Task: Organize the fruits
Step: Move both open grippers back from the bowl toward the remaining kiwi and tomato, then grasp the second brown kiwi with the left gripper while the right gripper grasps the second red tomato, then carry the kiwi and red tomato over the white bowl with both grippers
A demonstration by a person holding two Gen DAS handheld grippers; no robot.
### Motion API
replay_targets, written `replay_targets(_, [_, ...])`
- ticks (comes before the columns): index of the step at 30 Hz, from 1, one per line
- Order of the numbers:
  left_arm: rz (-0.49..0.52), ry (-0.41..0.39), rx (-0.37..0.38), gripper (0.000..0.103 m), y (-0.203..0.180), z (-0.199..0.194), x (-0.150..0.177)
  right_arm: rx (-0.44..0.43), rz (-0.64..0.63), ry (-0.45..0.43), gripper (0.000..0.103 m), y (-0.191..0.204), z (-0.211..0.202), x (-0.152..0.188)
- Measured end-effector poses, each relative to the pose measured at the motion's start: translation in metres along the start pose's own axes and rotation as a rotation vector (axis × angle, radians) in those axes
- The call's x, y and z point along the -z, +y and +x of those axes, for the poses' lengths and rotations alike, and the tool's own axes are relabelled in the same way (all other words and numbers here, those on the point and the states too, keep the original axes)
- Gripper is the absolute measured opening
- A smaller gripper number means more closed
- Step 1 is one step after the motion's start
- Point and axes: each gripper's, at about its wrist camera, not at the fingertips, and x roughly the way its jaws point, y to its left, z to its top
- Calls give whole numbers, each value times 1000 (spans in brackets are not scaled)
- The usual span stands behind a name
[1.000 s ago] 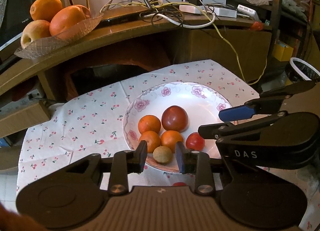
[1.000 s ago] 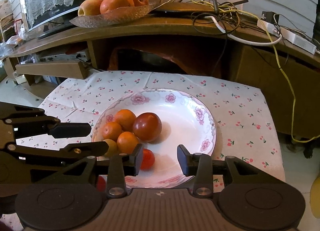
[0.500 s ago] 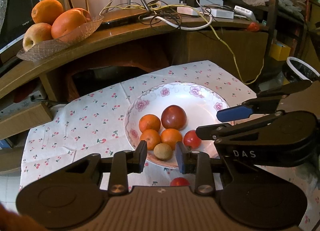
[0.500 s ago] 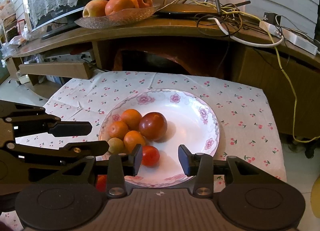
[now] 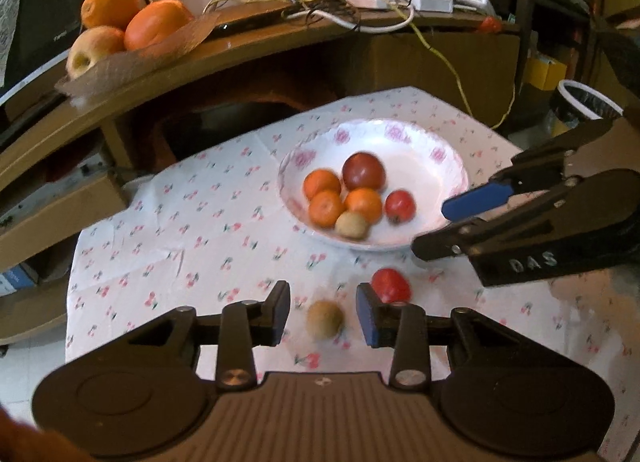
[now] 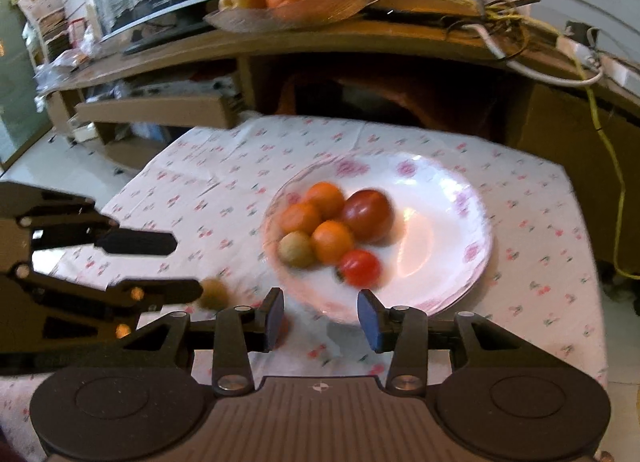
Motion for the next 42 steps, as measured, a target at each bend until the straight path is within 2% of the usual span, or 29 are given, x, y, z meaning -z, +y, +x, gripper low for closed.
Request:
replay_targets(7, [-5,24,6,43,9,0,12,-61,-51,44,43,22,13,4])
replay_targets(18, [5,53,14,44,11,7,19,-52,-90,82,42,34,41,5])
replay_targets(20, [0,58,16,44,11,8,19,-48,-93,98,34,34,45,6])
replay_targets(28, [13,68,32,44,2,23,17,-36,-90,113,32,28,31,9])
replay_targets(33, [-6,107,20,45,1,42,19,-35,-63,113,32,17,18,13])
replay_targets(38, [-36,93,21,46,1,49,14,-21,-54,131,32,10,17,19])
replay_targets(42, [-30,87,32,39,-3,48,14,-7,-44,135,32,5,17,22])
